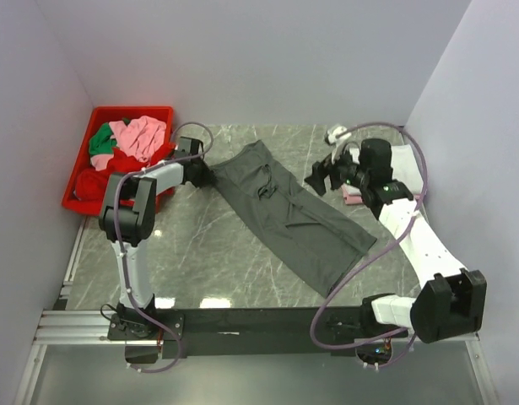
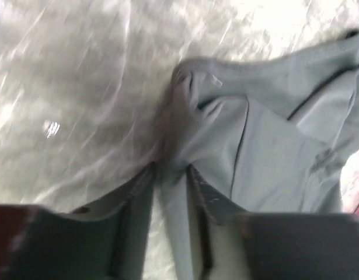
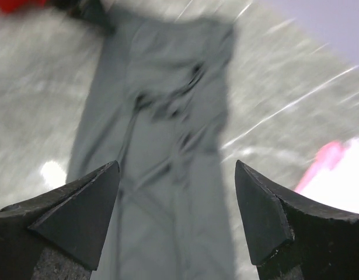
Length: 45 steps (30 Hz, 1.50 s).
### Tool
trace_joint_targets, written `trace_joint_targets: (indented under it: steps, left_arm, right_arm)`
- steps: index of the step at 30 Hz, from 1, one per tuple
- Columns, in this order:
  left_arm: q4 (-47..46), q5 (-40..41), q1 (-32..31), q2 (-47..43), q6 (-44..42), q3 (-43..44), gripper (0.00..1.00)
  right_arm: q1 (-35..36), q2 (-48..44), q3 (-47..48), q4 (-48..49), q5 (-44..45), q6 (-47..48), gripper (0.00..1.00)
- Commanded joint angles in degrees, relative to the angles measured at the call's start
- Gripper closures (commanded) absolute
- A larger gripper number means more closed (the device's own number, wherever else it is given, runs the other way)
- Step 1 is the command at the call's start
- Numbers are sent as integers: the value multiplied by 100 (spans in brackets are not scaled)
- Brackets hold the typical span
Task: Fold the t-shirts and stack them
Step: Fold the tshirt
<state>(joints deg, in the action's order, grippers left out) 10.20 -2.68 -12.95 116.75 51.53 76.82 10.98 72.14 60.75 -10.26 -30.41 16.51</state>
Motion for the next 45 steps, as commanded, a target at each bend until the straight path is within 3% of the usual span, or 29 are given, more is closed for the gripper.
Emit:
trace_joint_targets:
  steps: [1, 2, 3, 4, 8, 13, 17, 20, 23, 27, 31, 34, 35, 37, 38, 40, 42, 44, 45]
  left_arm:
    - [562, 426, 47, 401, -204, 526, 74]
    - [623, 469, 82, 480, -265, 684, 85]
    - [676, 470, 100, 515, -301, 764, 85]
    - [729, 557, 143, 550, -336, 843, 92]
    - [1107, 663, 310, 814, -669, 1510, 94]
    - [1853, 479, 512, 1674, -1127, 3091, 94]
    - [2311, 312, 732, 2307, -1329, 4234, 94]
    - [2110, 84, 794, 2282, -1539, 4350, 91]
    - [1777, -373, 812, 1854, -1820, 4290, 80]
    - [1205, -901, 794, 915, -2111, 3851, 59]
    - [520, -1209, 768, -396, -2454, 2999, 47]
    - [-349, -1279, 768, -1713, -2683, 1814, 39]
    - [-613, -1471, 768, -2404, -2848, 1036, 35]
    - [-1637, -1805, 768, -3067, -2885, 163, 1]
    - [-2018, -2024, 768, -3349, -2755, -686, 1]
    - [-2537, -2884, 768, -3948, -2639, -1324, 1]
    - [-2444, -3429, 663, -4177, -2534, -1765, 0]
    - [-1911, -3276, -20, -4309, -2995, -2055, 8]
    - [-1725, -2709, -424, -4475, -3243, -2178, 10]
  right_arm:
    - [0, -516, -370, -441, -720, 379, 14]
    - [9, -638, -388, -607, -755, 466, 14]
    - [0, -701, -389, -609, -755, 493, 14]
    - [0, -736, -415, -730, -729, 511, 14]
    - [9, -807, -459, -1249, -913, 1107, 15]
    - [219, -938, -896, -2162, -1256, 3004, 18]
    - [850, -1315, -1486, -2331, -653, 3823, 18]
    - [1492, -1465, -1943, -2138, -134, 3938, 18]
    - [1653, -1562, -2067, -2120, -236, 4218, 18]
    - [1661, -1563, -2260, -2375, -921, 5343, 18]
    - [1653, -1352, -2235, -2270, -1002, 5626, 18]
    - [1382, -1264, -2147, -2418, -940, 5959, 21]
    - [1163, -1246, -2129, -2489, -1044, 6343, 21]
    - [636, -1211, -1981, -2952, -1352, 6932, 21]
    - [68, -1133, -1884, -3181, -1623, 7614, 21]
    - [-323, -764, -1507, -3848, -1565, 8076, 21]
    - [-710, -246, -1242, -4280, -1459, 8613, 22]
    - [-913, 36, -996, -4756, -1476, 9042, 22]
    - [-1070, 255, -943, -4879, -1476, 9149, 22]
